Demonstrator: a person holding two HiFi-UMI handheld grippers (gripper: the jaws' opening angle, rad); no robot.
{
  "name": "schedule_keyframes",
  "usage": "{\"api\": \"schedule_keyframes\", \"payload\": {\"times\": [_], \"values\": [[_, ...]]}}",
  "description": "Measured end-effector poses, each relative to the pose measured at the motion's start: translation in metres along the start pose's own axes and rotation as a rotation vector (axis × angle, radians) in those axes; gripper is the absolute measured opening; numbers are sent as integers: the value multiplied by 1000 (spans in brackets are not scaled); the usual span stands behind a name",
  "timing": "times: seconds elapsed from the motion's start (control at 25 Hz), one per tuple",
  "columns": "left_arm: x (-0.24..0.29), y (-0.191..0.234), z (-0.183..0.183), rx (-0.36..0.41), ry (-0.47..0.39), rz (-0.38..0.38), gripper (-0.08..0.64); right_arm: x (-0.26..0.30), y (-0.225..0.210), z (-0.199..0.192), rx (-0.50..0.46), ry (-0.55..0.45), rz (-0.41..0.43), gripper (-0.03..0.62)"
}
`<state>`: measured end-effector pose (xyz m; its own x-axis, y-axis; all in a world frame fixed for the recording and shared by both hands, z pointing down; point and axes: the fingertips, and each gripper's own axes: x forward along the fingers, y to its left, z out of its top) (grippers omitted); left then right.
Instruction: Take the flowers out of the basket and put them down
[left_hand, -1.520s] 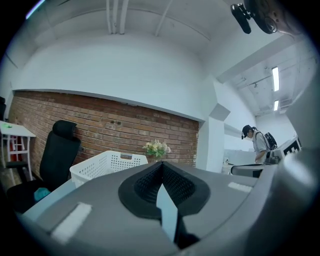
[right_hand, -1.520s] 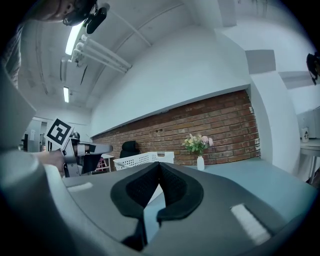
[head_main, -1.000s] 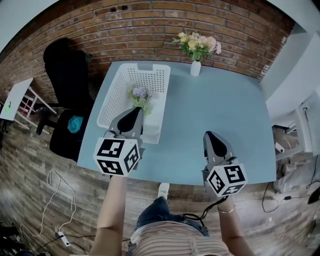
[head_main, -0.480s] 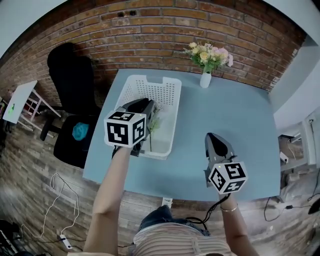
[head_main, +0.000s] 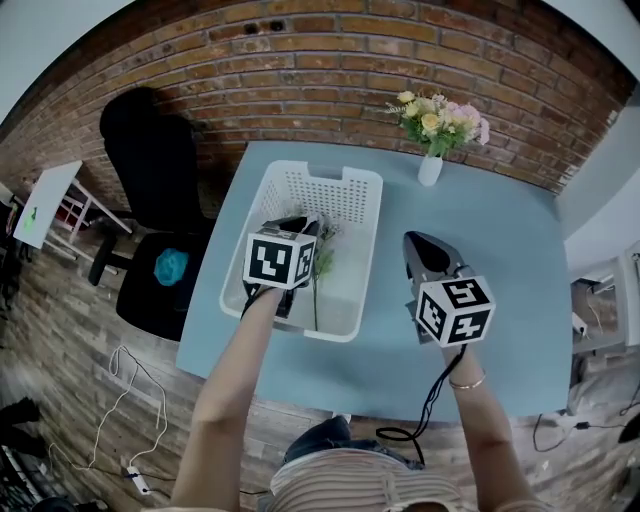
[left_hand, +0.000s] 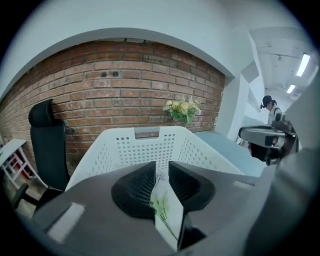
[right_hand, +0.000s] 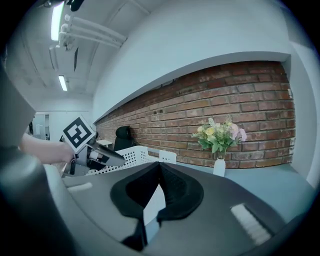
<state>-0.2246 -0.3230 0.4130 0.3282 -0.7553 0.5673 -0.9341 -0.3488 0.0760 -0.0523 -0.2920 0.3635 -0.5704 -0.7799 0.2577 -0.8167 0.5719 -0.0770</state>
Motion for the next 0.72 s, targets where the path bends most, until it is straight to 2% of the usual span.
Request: {"api": "schedule_keyframes", "payload": {"times": [0.12,0.32,0.48,0.72], "values": [[16,6,-12,-32,65,-15,135,29,1,9,-47,20,23,6],[38,18,-41,-79,190,3,178,59,8,25,-101,30,51,6],[53,28,-63,-132,272,33,176,77,14,41,-125,11,68,6],[72,32,-84,-256,350,48,187,102,22,50,-164,25,92,6]]}}
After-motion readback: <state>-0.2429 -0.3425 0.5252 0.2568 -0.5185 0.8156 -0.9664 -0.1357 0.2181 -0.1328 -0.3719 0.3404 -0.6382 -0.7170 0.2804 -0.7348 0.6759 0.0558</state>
